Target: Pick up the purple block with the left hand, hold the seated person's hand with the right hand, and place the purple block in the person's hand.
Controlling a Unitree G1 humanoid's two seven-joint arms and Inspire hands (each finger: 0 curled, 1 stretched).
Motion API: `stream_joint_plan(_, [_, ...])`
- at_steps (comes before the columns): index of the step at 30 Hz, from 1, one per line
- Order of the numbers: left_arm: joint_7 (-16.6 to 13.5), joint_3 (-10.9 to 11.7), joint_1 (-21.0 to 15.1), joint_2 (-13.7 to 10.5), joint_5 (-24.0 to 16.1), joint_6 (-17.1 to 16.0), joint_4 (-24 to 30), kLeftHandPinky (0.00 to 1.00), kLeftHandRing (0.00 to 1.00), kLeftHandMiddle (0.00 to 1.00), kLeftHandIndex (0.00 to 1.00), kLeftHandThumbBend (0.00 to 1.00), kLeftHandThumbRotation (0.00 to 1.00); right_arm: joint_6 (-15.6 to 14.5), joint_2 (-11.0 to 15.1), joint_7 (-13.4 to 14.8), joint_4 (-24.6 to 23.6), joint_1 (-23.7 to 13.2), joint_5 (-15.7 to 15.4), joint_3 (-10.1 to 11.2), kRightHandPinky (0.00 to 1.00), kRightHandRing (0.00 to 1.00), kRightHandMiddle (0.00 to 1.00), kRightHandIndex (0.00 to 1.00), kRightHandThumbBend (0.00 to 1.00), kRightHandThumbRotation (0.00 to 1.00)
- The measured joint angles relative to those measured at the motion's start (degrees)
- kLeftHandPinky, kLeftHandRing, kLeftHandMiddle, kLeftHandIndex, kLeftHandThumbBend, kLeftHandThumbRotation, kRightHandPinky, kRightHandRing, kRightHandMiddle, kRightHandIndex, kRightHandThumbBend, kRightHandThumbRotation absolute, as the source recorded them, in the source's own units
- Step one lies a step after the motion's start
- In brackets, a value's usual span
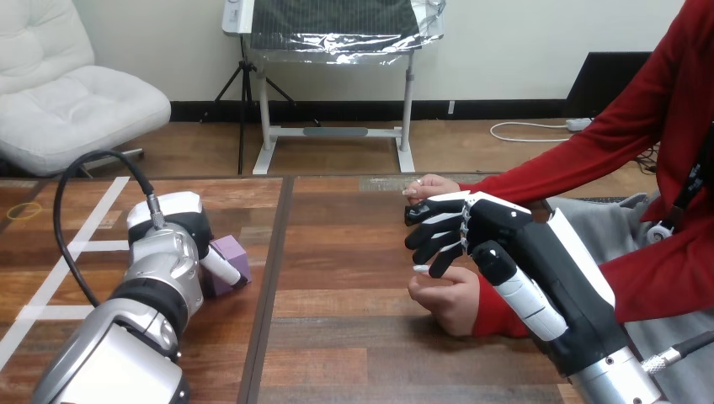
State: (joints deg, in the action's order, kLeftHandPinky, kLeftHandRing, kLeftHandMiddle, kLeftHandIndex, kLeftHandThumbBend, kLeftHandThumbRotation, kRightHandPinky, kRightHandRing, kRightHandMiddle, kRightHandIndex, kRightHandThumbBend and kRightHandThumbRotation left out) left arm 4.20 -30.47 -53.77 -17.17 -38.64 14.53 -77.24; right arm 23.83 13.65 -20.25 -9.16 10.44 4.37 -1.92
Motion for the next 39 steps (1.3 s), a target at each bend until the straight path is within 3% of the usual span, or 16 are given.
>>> stream_joint_plan(26, [-1.9,1.2,0.0,0.0,1.1,-1.3,0.0,0.61,0.78,0.82,0.8,0.78,0.3,-0.1,0.0,0.0,0.0,0.0,0.0,0.0,0.43,0.55,0.6,0.65,0.86,0.92])
stream_joint_plan(39, [-2.4,2.3,0.0,0.0,1.6,-2.1,0.0,0.52,0.68,0.73,0.72,0.74,0.25,-0.1,0.0,0.0,0.0,0.0,0.0,0.0,0.43,0.55,0.59,0.65,0.85,0.91])
